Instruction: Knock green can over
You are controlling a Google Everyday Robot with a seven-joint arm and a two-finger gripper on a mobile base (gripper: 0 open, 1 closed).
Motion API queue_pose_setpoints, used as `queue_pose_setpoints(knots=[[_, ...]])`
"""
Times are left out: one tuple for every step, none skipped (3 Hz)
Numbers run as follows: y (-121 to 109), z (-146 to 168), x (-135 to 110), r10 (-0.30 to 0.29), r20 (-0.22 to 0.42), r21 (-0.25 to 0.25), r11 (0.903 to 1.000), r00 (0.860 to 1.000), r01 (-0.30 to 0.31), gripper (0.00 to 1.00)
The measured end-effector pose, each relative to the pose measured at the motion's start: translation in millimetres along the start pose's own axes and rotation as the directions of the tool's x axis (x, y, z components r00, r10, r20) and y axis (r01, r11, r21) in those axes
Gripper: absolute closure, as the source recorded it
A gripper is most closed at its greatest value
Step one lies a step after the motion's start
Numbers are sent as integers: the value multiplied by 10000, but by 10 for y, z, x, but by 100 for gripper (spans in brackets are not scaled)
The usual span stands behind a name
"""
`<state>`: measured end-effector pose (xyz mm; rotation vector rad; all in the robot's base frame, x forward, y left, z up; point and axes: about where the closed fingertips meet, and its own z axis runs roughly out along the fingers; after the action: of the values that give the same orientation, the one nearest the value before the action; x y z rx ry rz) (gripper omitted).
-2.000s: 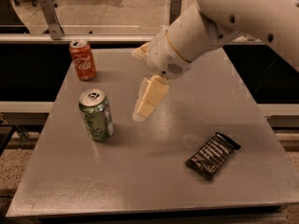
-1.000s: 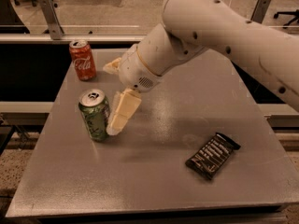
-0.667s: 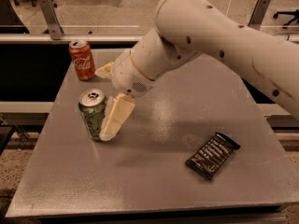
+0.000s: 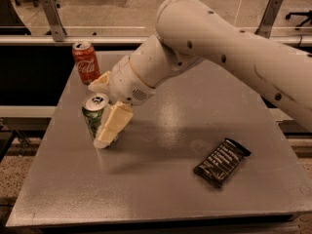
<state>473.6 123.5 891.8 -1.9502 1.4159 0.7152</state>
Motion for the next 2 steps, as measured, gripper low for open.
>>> queue_pose_setpoints(knots=[[22, 30, -27, -23, 127, -244, 9997, 9999, 26, 40], [24, -40, -30, 68, 233, -278, 9996, 9997, -61, 64]])
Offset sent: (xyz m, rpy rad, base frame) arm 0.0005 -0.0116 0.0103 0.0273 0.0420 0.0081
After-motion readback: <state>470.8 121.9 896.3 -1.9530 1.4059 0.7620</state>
